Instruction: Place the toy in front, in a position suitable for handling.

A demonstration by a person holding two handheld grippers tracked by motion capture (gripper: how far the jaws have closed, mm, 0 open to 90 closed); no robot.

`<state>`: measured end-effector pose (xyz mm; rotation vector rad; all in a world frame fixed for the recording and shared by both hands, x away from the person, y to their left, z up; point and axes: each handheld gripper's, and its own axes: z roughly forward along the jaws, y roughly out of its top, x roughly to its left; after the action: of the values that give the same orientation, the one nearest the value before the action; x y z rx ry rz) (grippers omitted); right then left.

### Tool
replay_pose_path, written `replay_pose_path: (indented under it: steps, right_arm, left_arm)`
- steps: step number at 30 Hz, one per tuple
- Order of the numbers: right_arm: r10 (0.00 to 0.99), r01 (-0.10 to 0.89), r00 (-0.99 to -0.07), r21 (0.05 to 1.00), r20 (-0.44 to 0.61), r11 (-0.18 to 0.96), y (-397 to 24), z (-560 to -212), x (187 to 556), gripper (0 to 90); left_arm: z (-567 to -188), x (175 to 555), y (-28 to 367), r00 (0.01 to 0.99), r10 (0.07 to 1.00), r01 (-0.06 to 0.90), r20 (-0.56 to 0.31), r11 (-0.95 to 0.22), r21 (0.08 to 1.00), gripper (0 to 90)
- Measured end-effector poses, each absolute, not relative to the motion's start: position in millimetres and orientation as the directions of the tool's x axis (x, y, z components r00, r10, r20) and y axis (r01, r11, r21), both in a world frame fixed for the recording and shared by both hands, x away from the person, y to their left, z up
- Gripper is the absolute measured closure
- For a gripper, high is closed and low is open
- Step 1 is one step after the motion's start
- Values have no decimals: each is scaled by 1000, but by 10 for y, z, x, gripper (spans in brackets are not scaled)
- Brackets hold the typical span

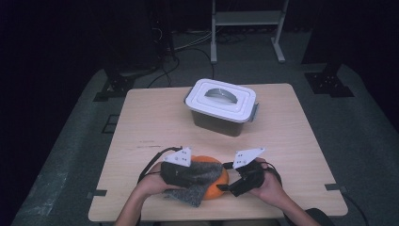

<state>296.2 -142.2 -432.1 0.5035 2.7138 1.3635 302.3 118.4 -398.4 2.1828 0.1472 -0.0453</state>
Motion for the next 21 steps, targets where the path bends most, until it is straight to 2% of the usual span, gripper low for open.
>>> replay_pose_path:
  steps: [4, 7, 12, 18, 21]
  right_arm:
    - [317, 263, -944, 790, 92, 554, -1432, -4343, 2970, 231]
    - [319, 264, -943, 789, 91, 554, -1435, -4346, 2964, 230]
    - [316, 274, -943, 792, 107, 546, -1439, -4347, 2970, 228]
    - [311, 281, -943, 788, 121, 548, -1434, -4336, 2962, 214]
    - [305, 268, -947, 781, 105, 564, -1430, -4346, 2958, 222]
  left_arm:
    - [-3930, 3100, 1386, 982, 184, 149, -51, -572, 807, 723]
    - [-3979, 3157, 1520, 970, 231, 193, -73, -554, 810, 723]
    - [-4077, 3168, 1502, 970, 200, 227, -139, -535, 814, 722]
    - [-4071, 3074, 1370, 983, 95, 182, -155, -571, 800, 722]
    - [-4058, 3072, 1353, 984, 100, 177, -147, -575, 798, 722]
